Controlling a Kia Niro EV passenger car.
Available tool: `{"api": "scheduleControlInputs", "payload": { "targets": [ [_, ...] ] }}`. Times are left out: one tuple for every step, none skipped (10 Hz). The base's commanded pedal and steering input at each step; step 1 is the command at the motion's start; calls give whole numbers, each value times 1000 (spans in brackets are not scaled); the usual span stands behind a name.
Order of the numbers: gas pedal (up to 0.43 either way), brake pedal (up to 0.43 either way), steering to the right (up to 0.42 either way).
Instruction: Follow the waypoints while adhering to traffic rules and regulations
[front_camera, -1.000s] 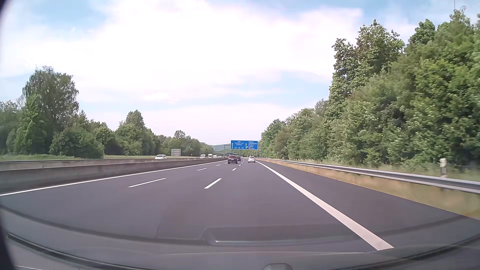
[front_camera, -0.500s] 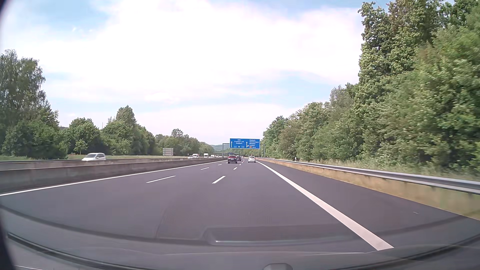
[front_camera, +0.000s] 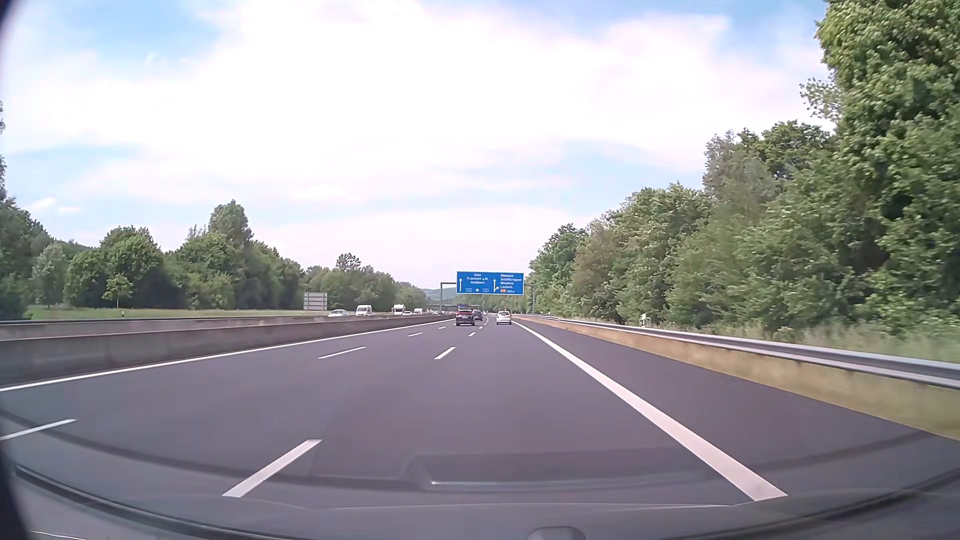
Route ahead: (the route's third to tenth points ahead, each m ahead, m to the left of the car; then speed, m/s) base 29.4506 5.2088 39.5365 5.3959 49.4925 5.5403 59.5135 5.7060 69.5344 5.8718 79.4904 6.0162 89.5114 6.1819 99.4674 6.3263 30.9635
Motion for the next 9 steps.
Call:
{"api": "scheduleControlInputs", "payload": {
  "targets": [
    [110,0,-2],
    [110,0,-1],
    [110,0,-2],
    [110,0,-2],
    [110,0,-2],
    [98,0,-2],
    [98,0,-2],
    [98,0,-2],
    [98,0,-2]
  ]
}}
